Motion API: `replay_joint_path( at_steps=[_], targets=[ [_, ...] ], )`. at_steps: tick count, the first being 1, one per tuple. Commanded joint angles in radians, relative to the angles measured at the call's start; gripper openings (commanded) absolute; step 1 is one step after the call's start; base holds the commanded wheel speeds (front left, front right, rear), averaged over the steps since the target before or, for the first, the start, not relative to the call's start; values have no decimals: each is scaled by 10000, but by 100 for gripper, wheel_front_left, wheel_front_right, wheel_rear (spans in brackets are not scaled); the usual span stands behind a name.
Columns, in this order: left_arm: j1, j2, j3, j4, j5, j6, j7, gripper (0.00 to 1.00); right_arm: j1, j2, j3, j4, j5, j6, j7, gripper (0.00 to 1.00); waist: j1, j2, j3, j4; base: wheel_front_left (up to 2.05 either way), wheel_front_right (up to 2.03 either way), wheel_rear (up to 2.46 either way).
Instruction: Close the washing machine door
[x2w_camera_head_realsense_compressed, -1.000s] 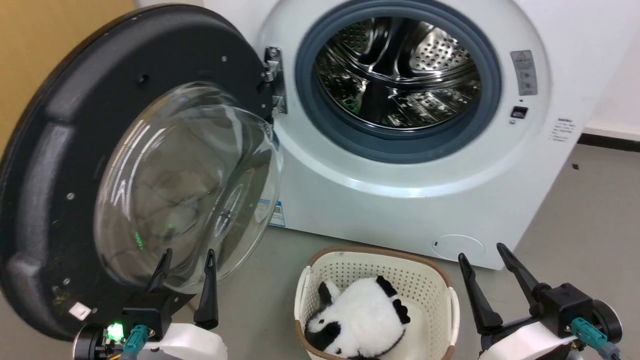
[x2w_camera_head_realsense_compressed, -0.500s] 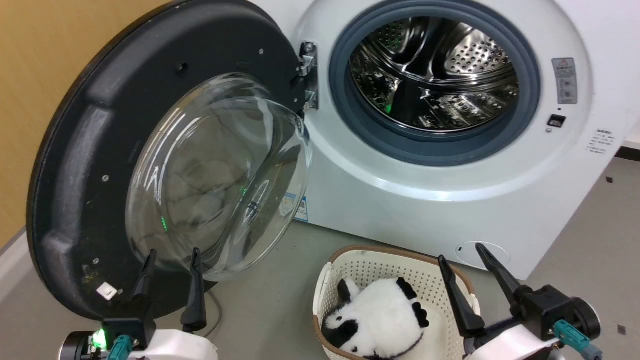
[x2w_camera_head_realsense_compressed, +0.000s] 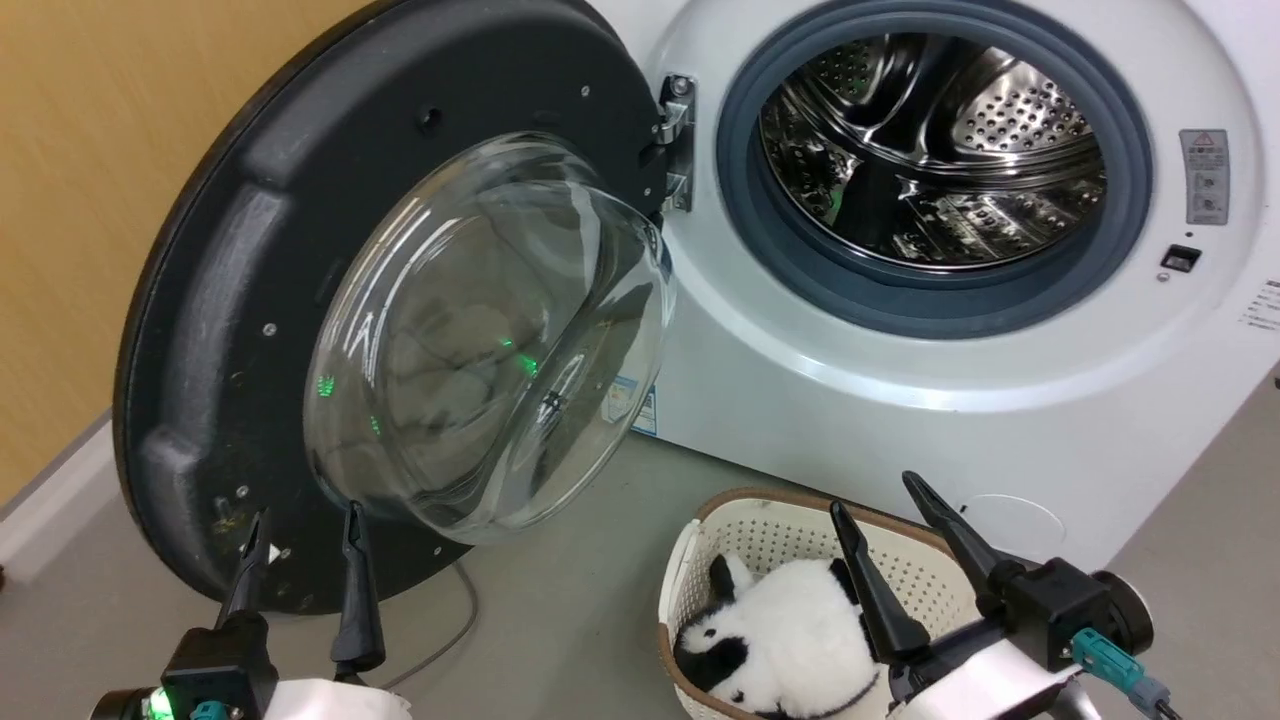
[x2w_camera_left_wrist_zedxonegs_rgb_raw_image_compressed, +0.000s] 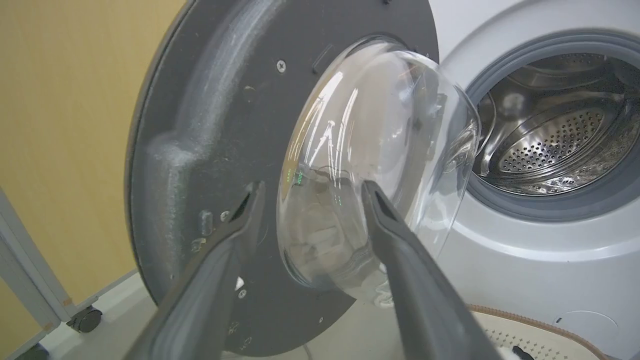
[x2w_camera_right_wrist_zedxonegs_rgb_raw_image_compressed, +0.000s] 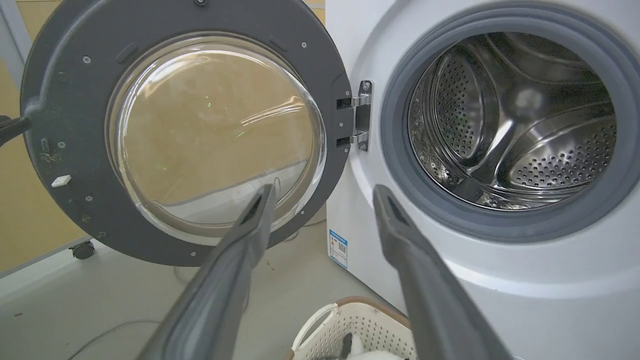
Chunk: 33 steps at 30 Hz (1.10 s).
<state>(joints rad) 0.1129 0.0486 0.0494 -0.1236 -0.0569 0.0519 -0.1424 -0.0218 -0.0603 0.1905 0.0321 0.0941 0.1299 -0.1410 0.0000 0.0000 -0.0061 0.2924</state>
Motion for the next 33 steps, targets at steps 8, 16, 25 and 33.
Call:
replay_joint_path(
  at_steps=[8, 16, 25, 33],
  targets=[
    [303, 10, 124, -362, -164, 249, -236, 100, -356, -105, 394, 172, 271, 5, -253, 100, 0, 0, 65, 387, -1, -1, -1],
    [497, 11, 176, -567, -234, 345, -402, 100, -449, -127, 644, 220, 435, 6, -419, 100, 0, 0, 83, 728, -2, -2, -2],
    [777, 12, 242, -715, -381, 483, -591, 100, -464, -191, 922, 225, 588, 6, -607, 100, 0, 0, 63, 1094, 0, 0, 0],
    [958, 13, 334, -909, -235, 483, -758, 0, -442, -215, 1070, 191, 670, 7, -773, 100, 0, 0, 63, 1428, 0, 0, 0]
  ],
)
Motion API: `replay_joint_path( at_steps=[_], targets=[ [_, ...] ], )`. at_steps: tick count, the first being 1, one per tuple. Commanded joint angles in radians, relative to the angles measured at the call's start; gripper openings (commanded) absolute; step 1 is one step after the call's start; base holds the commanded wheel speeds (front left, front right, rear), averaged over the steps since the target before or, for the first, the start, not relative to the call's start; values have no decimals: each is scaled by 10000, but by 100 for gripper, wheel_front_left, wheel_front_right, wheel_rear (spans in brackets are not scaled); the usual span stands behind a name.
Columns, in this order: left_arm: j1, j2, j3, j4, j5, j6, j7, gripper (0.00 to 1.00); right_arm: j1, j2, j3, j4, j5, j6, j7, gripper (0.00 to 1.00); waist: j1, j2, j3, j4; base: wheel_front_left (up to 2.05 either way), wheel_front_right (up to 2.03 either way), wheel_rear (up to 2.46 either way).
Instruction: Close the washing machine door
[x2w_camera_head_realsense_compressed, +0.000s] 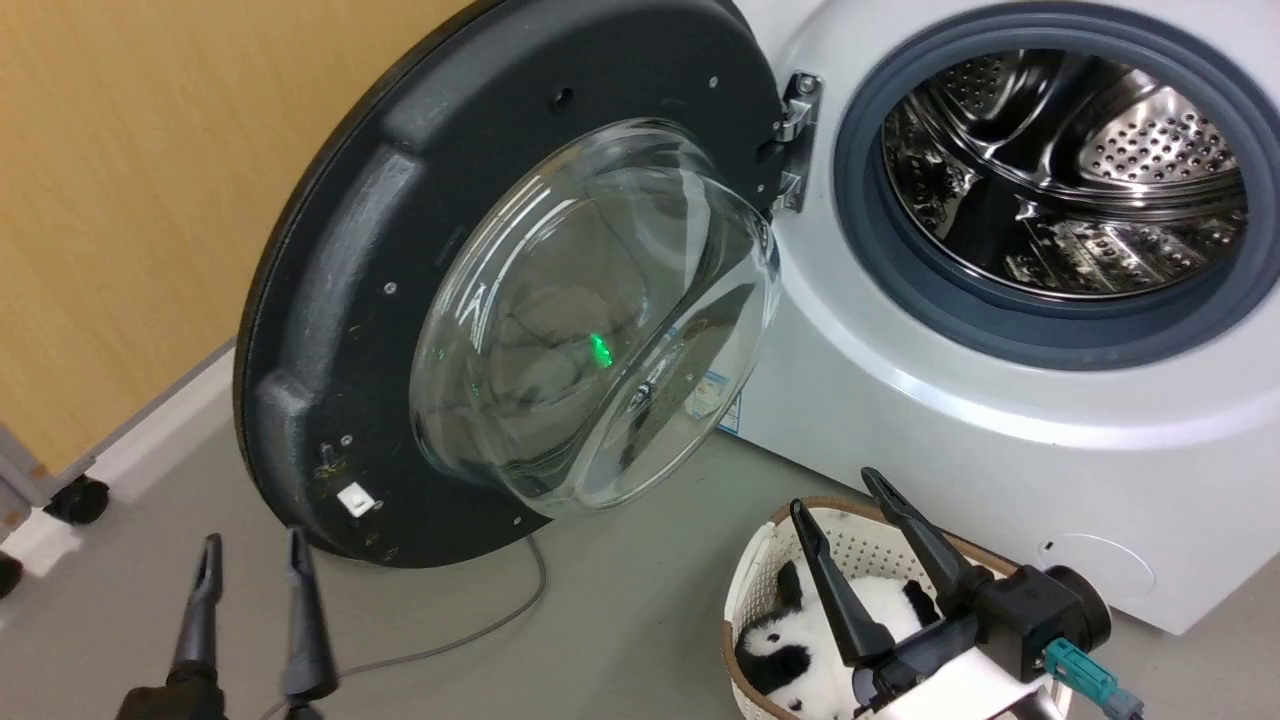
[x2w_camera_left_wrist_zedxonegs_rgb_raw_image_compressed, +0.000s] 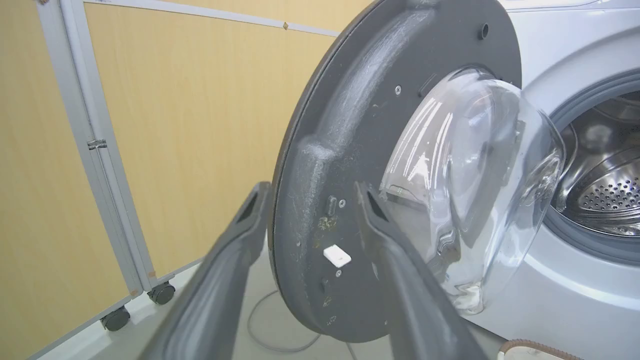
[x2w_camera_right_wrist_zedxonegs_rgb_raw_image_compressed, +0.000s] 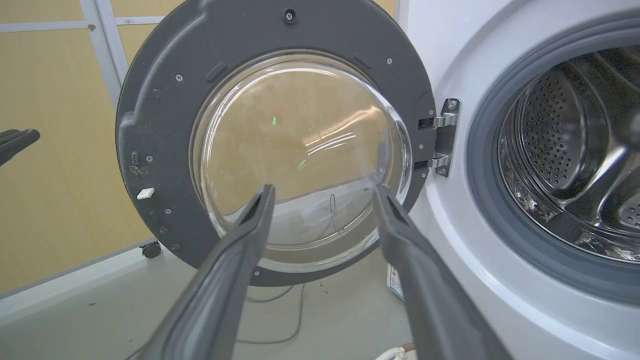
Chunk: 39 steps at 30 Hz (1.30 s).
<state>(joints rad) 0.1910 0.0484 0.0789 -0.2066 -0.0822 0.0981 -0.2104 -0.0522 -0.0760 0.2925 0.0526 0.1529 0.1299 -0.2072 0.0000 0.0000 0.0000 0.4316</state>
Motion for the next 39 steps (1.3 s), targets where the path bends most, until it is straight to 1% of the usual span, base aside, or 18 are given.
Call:
replay_joint_path(
  at_steps=[1, 6, 8, 10, 14, 17, 21, 23, 28, 31, 35, 37, 38, 39],
  targets=[
    [198, 15, 57, -97, 9, 3, -98, 0, -131, -56, 63, -21, 89, 7, -133, 100, 0, 0, 3, 78, 0, 0, 0],
    [187, 17, 309, -282, -125, -179, -202, 0, -52, -54, 107, -79, 105, 7, -236, 100, 0, 0, 25, 301, 0, 0, 0],
    [87, 61, 526, -377, -278, -368, -244, 0, 26, -41, 93, -121, 92, 7, -278, 100, 0, 0, 25, 386, 0, 0, 0],
    [-52, 229, 768, -412, -419, -638, -286, 0, 148, -24, 70, -176, 64, 7, -319, 100, 0, 0, 19, 464, 0, 0, 0],
    [-608, 741, 1348, -276, -796, -1174, -369, 0, 483, -13, -67, -314, -35, 7, -403, 100, 0, 0, 19, 626, 0, 0, 0],
    [-1187, 1354, 1647, 135, -1235, -1678, -432, 0, 725, -5, -251, -447, -141, 8, -465, 100, 0, 0, 89, 718, 0, 0, 0],
    [-2260, 2122, 2084, 1023, -2437, -2020, -40, 0, 906, 26, -480, -719, -277, 8, -546, 100, 0, 0, 364, 740, 0, 0, 0],
    [-2883, 2401, 2285, 1681, -3260, -2111, 404, 0, 865, 23, -476, -815, -363, 8, -546, 100, 0, 0, 590, 572, 0, 0, 0],
    [-4239, 2746, 2834, 3361, -5541, -2199, 1897, 0, 635, -58, -329, -835, -453, 8, -546, 100, 0, 0, 1034, 171, 0, 0, 0],
    [-4868, 2971, 3023, 4394, -6569, -2222, 2796, 0, 519, -71, -277, -814, -454, 8, -546, 100, 0, 0, 1186, -15, 0, 0, 0],
    [-5524, 3097, 3316, 5668, -7891, -2232, 4035, 0, 380, -121, -218, -782, -453, 8, -546, 100, 0, 0, 1323, -217, 0, 0, 0],
    [-5841, 3049, 3488, 6221, -8615, -2210, 4704, 0, 328, -149, -239, -779, -450, 8, -546, 100, 0, 0, 1352, -271, 0, 0, 0],
    [-6018, 2996, 3621, 6479, -9038, -2153, 5067, 0, 313, -160, -245, -778, -447, 8, -546, 100, 0, 0, 1360, -292, 0, 0, 0],
    [-6350, 2919, 3840, 6880, -9822, -2039, 5818, 0, 290, -176, -246, -777, -446, 8, -546, 100, 0, 0, 1380, -329, 0, 0, 0]
  ],
)
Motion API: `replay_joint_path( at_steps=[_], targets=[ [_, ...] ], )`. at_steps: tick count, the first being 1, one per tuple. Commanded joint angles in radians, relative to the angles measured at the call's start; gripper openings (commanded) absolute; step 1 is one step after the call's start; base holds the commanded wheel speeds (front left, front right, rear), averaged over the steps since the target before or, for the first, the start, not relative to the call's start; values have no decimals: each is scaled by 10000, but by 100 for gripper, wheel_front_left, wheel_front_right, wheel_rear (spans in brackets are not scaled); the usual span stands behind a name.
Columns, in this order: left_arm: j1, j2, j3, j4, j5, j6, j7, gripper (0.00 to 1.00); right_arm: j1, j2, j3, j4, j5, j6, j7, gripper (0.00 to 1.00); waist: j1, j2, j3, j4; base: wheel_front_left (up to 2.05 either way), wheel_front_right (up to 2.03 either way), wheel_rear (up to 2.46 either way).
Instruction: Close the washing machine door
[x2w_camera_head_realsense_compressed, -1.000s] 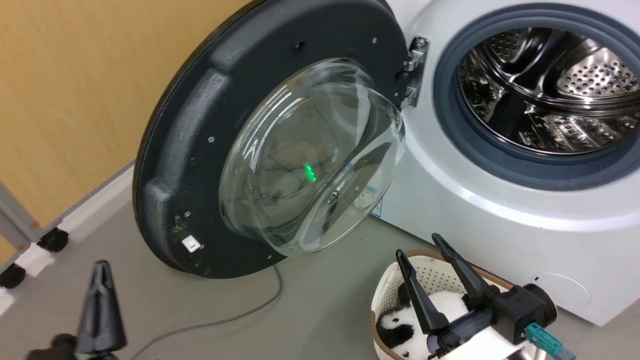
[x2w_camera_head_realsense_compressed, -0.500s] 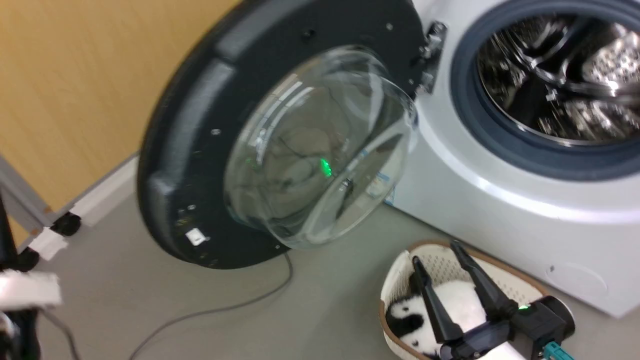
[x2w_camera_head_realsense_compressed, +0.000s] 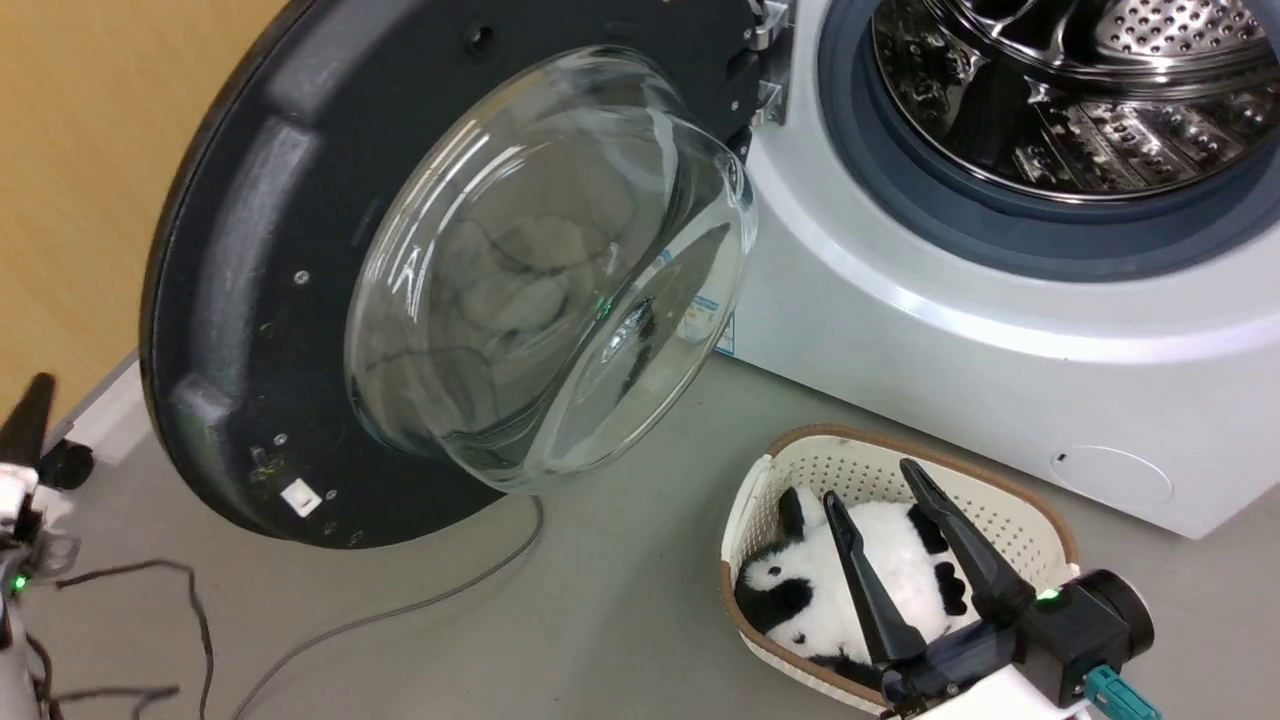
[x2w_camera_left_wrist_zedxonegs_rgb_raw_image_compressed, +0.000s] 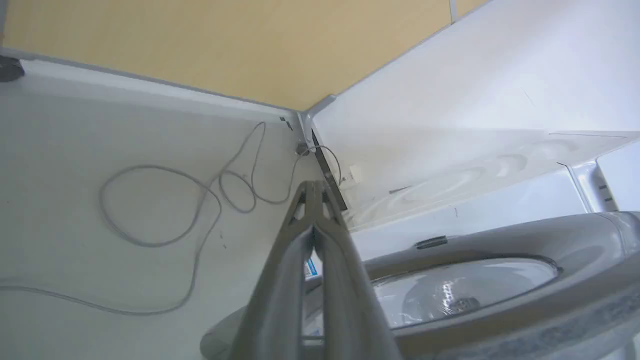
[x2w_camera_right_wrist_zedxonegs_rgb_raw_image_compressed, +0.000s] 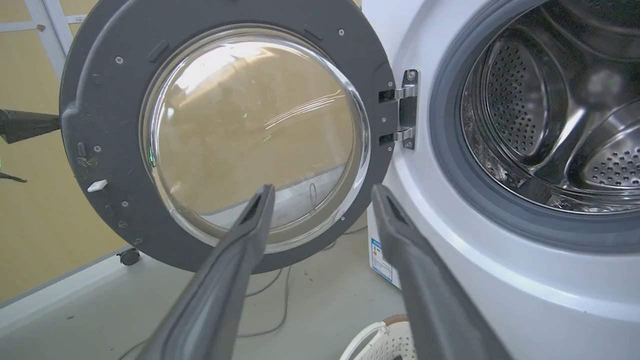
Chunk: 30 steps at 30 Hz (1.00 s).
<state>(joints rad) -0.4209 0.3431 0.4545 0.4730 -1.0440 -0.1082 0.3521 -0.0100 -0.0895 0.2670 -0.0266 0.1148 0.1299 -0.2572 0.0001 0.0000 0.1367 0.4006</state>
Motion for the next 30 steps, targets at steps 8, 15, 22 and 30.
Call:
replay_joint_path(
  at_steps=[8, 15, 22, 30],
  targets=[
    [-629, -214, 149, 210, -2124, -103, 2511, 0, -139, -24, 34, 67, -49, 8, -45, 100, -1, 0, -44, -97, 0, 0, 0],
    [262, -326, -282, -721, -2947, -180, 4347, 0, -62, 98, -24, 118, 20, 8, -45, 100, -1, 0, -399, -215, 0, 0, 0],
    [1589, -812, -465, -1889, -3950, -24, 5973, 0, 214, 225, -167, 125, 106, 8, -45, 100, -1, 0, -993, -536, 0, 0, 0],
    [3460, -1781, -757, -3966, -4482, 504, 6804, 0, 574, 328, -351, 76, 152, 8, -45, 100, -1, 0, -1506, -1414, 0, 0, 0]
  ],
)
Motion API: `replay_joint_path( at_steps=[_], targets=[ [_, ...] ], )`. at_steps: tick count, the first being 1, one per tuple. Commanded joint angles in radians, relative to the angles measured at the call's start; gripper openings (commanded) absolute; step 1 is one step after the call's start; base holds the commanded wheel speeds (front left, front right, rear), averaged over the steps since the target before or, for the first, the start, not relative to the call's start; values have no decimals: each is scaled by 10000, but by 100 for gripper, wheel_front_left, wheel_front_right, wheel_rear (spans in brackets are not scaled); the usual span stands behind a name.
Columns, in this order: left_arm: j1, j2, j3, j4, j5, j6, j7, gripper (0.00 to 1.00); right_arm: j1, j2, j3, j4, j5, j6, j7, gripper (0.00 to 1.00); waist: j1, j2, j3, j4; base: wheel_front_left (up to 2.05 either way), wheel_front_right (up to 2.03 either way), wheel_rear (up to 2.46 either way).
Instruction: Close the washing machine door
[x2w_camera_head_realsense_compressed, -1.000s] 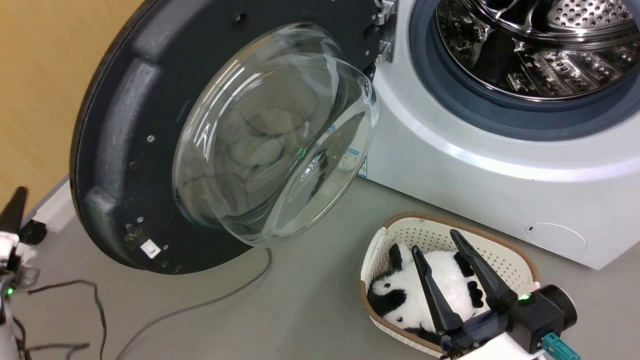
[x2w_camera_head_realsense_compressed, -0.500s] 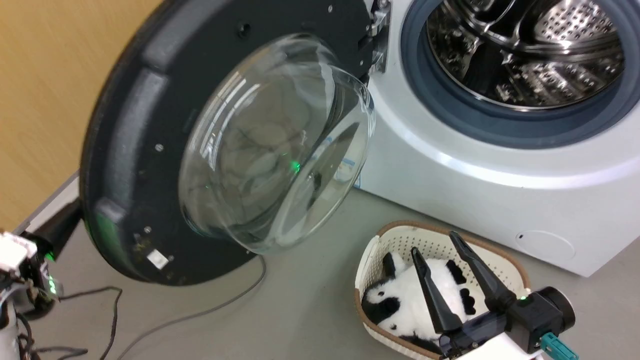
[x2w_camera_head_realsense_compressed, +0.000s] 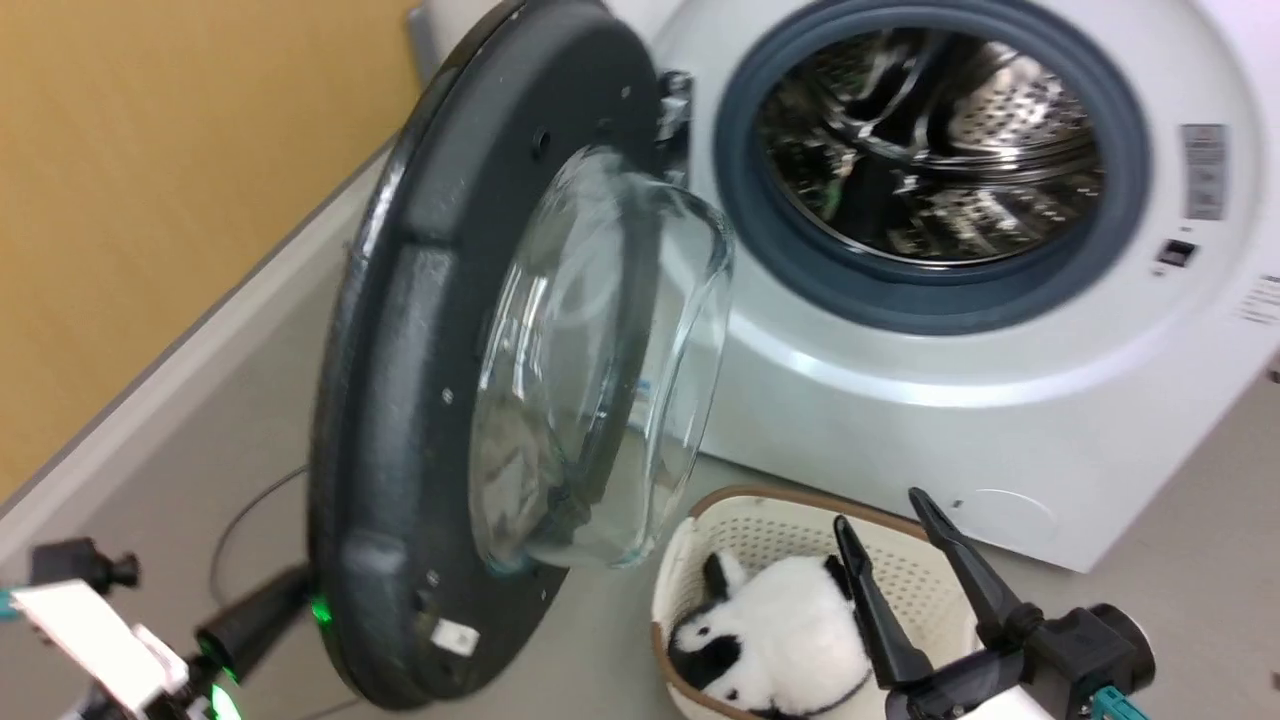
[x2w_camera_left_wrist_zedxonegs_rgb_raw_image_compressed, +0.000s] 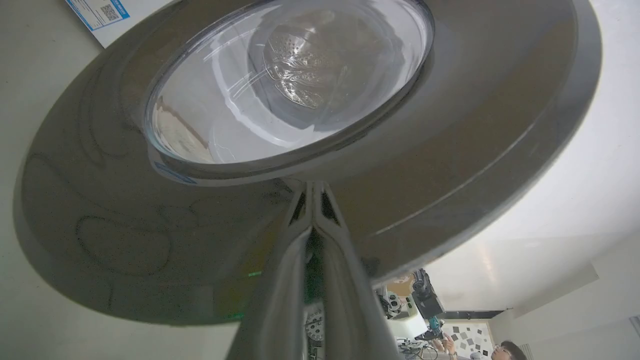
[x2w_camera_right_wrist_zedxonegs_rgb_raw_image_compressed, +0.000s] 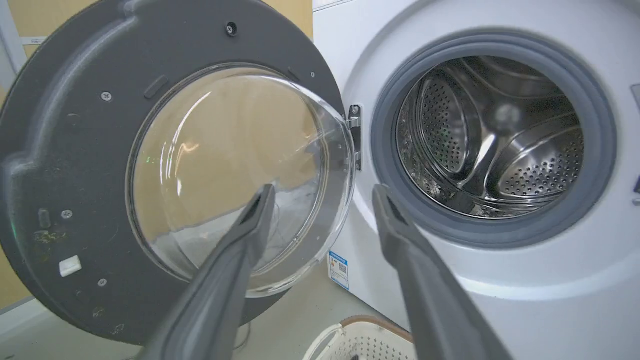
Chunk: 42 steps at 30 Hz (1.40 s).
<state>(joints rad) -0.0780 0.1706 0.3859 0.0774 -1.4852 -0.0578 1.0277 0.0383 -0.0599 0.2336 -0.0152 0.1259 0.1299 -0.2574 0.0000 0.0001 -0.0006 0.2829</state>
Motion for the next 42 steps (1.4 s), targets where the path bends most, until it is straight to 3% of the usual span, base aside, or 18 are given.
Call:
replay_joint_path(
  at_steps=[1, 7, 16, 24, 30, 36, 42],
  targets=[
    [233, -181, -137, -259, -70, 68, 86, 0, 113, 38, -33, -44, 26, 8, -44, 100, 0, -1, -144, -381, 0, 0, 0],
    [1274, -802, -715, -1442, -143, 236, 258, 0, 120, 53, -101, -62, -47, 8, -44, 100, 0, -1, -86, -1443, 0, 0, 0],
    [1905, -1169, -2139, -1797, -384, -118, -318, 0, -12, 64, -109, -202, -171, 8, -44, 100, 0, -1, 504, -3320, 0, 0, 0],
    [1319, -1200, -3116, -1401, -1403, -413, -1964, 0, -217, 74, -220, -323, -212, 8, -44, 100, 0, -1, 1237, -5069, 0, 0, 0],
    [509, -1201, -3454, -1040, -1653, -575, -2979, 0, -310, 84, -225, -360, -166, 8, -44, 100, 0, -1, 1625, -5977, 0, 0, 0],
    [-744, -1202, -3442, -532, -1366, -663, -4916, 0, -454, 93, -147, -431, 88, 8, -44, 100, 0, -1, 1935, -6974, 0, 0, 0],
    [-1970, -1202, -3505, 234, -373, -703, -6391, 0, -420, 95, -100, -448, 319, 8, -44, 100, 0, -1, 1993, -7660, 0, 0, 0]
  ],
)
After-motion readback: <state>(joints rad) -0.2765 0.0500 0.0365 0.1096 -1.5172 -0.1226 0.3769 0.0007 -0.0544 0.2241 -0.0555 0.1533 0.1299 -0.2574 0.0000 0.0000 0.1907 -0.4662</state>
